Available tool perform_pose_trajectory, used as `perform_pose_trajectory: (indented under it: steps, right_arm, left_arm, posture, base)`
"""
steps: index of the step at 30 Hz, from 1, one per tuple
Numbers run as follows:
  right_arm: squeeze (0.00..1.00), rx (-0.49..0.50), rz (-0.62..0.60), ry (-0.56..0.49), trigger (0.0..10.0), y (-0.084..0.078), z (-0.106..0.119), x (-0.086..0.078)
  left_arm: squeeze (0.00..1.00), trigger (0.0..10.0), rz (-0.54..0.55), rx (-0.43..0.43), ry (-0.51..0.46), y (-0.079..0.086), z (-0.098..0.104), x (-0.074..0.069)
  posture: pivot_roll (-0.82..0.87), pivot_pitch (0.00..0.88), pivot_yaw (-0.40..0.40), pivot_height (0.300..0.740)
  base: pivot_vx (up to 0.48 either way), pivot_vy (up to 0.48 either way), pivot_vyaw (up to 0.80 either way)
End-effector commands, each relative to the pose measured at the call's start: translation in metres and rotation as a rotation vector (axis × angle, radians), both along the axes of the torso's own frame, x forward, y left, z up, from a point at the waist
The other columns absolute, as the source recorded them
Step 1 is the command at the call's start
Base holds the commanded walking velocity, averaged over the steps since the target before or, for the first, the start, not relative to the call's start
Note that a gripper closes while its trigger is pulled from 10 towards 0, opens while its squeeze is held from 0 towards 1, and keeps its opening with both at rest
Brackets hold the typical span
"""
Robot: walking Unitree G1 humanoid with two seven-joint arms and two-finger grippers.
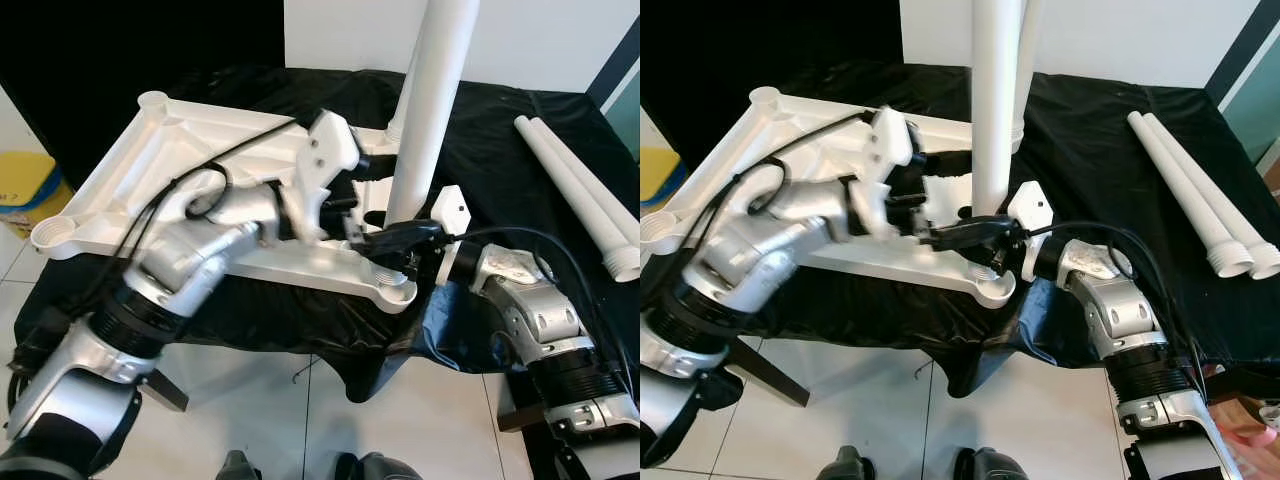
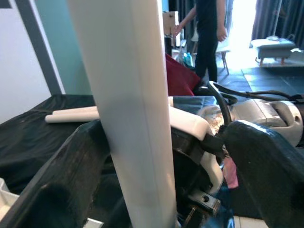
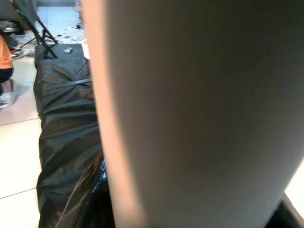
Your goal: Building children table
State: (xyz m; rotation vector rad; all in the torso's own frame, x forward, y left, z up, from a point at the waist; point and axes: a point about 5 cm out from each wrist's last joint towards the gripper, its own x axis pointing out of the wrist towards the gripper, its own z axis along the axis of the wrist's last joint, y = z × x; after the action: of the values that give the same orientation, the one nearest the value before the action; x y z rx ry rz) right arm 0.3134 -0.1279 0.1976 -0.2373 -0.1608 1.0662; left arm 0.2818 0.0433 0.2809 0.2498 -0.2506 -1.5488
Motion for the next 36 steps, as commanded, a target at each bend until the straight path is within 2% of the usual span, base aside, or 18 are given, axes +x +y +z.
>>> perform_pose_trajectory:
  steps: [1, 2, 5, 14, 15, 17, 18, 19, 30, 32, 33, 35, 36]
  right_arm:
    - [0.0, -0.02, 0.048, 0.017, 10.0, 0.007, 0.0, -0.001]
    - [0.0, -0.034, 0.086, 0.022, 10.0, 0.01, 0.0, -0.002]
    - [0.0, -0.041, 0.098, 0.025, 10.0, 0.011, 0.0, -0.002]
    - [0.0, -0.053, 0.158, 0.044, 10.0, 0.015, -0.001, -0.006]
    - [0.0, -0.055, 0.166, 0.046, 10.0, 0.016, -0.001, -0.007]
    - [0.0, -0.057, 0.171, 0.047, 10.0, 0.016, -0.001, -0.007]
    - [0.0, -0.059, 0.174, 0.049, 10.0, 0.016, -0.001, -0.007]
    - [0.0, -0.064, 0.178, 0.051, 10.0, 0.016, -0.001, -0.007]
    - [0.0, -0.07, 0.159, 0.045, 10.0, 0.012, 0.001, -0.005]
    - [0.0, -0.04, 0.105, 0.023, 10.0, 0.008, 0.005, -0.001]
    - [0.0, -0.04, 0.105, 0.023, 10.0, 0.008, 0.005, -0.001]
    - [0.0, -0.003, 0.042, 0.01, 10.0, 0.004, 0.009, 0.004]
    - [0.77, 0.02, 0.007, -0.001, 10.0, 0.002, 0.011, 0.007]
  left_arm:
    - [0.0, 10.0, -0.237, 0.032, -0.001, -0.016, 0.0, -0.02]
    - [0.0, 10.0, -0.267, -0.026, 0.049, -0.017, 0.01, -0.019]
    - [0.0, 10.0, -0.289, -0.063, 0.082, -0.017, 0.016, -0.019]
    - [0.0, 10.0, -0.282, -0.075, 0.087, -0.02, 0.02, -0.006]
    - [0.0, 7.1, -0.267, -0.078, 0.098, -0.02, 0.02, -0.002]
    - [0.0, 7.1, -0.257, -0.079, 0.106, -0.02, 0.02, 0.001]
    - [0.0, 4.2, -0.232, -0.08, 0.115, -0.02, 0.02, 0.005]
    - [0.0, 0.0, -0.217, -0.084, 0.129, -0.02, 0.021, 0.008]
    - [0.0, 0.0, -0.162, -0.069, 0.11, -0.015, 0.023, 0.016]
    - [0.0, 0.0, -0.071, -0.067, 0.101, -0.013, 0.026, 0.023]
    - [0.0, 0.0, -0.071, -0.067, 0.101, -0.013, 0.026, 0.023]
    - [0.0, 0.0, -0.004, -0.064, 0.099, -0.011, 0.028, 0.029]
    - [0.0, 4.9, 0.037, -0.065, 0.1, -0.011, 0.03, 0.032]
  posture:
    - [0.05, 0.092, -0.107, 0.74]
    - [0.05, 0.085, -0.107, 0.74]
    - [0.05, 0.082, -0.106, 0.74]
    - [0.06, 0.08, -0.104, 0.74]
    - [0.06, 0.08, -0.103, 0.74]
    - [0.06, 0.08, -0.103, 0.74]
    - [0.06, 0.081, -0.103, 0.74]
    - [0.06, 0.081, -0.103, 0.74]
    - [0.06, 0.089, -0.101, 0.74]
    - [0.05, 0.098, -0.098, 0.74]
    - [0.05, 0.098, -0.098, 0.74]
    - [0.05, 0.101, -0.096, 0.74]
    - [0.05, 0.103, -0.096, 0.74]
  base:
    - [0.0, 0.0, 0.0]
    - [0.0, 0.0, 0.0]
    - [0.0, 0.0, 0.0]
    - [0.0, 0.0, 0.0]
    - [0.0, 0.0, 0.0]
    - [0.0, 0.0, 0.0]
    - [0.0, 0.0, 0.0]
    - [0.0, 0.0, 0.0]
    - [0.0, 0.0, 0.0]
    - [0.0, 0.0, 0.0]
    - [0.0, 0.0, 0.0]
    - [0.0, 0.0, 0.0]
    - [0.0, 0.0, 0.0]
